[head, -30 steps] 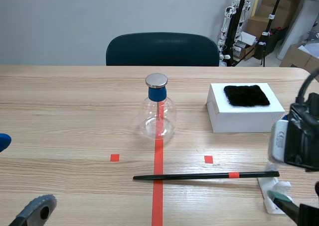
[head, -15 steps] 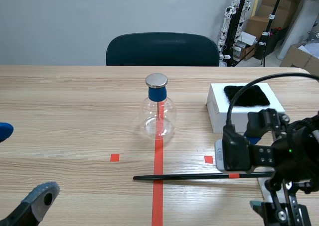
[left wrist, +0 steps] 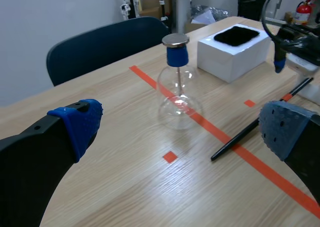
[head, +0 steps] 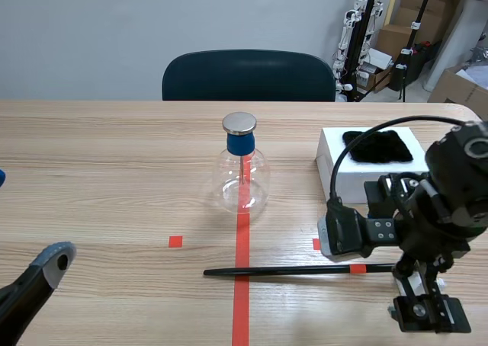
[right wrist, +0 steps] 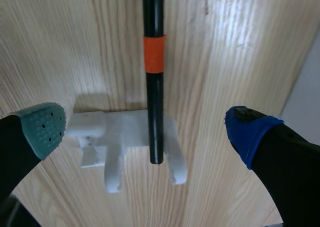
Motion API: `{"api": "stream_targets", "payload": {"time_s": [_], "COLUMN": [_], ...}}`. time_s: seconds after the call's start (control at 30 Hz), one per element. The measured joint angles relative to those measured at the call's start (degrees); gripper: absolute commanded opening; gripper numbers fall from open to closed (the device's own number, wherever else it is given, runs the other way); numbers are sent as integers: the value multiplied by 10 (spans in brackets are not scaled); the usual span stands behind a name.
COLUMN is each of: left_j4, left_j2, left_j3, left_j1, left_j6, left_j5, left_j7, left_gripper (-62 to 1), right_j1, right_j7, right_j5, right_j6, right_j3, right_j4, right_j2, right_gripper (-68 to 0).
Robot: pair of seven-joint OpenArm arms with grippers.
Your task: Do the electroscope experiment. pick up the black charging rod
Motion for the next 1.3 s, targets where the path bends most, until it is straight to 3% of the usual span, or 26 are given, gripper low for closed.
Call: {"api": "stream_targets", "payload": {"time_s": [0.17,0.4,0.47,0.73,1.0,1.1,1.2,1.3], "left_j4": [-81,-191,-213,-276,-364,-395,-426,-453], "left_j2": [0,0,0,0,0,1,3,10], "left_j3": [0,2,9,83,132,148,157,165], "left_j1": [-44,-127,-151,-231,-288,-307,-326,-343], "left_j6": [-31,-116,-119,-136,-136,-136,-135,-135], "left_j5": [1,0,6,103,108,111,138,156], "left_j7": [-55,-134,-150,-225,-274,-289,-321,-336], "left_gripper": [14,14,14,14,14,14,14,14], "right_j1": [24,55,57,57,57,57,57,57], "right_j7": [-16,-17,-17,-11,-15,-15,-16,-21], "right_j5": [31,50,55,71,71,71,71,71], "right_j6": [0,0,0,0,0,0,0,0], "right_j3": [-41,-61,-61,-61,-61,-61,-61,-61], "right_j4": [-25,-56,-64,-78,-78,-78,-78,-78], "right_j2": [-25,-37,-41,-54,-53,-53,-53,-53], "right_gripper": [4,4,4,4,4,-146,-295,-337]}}
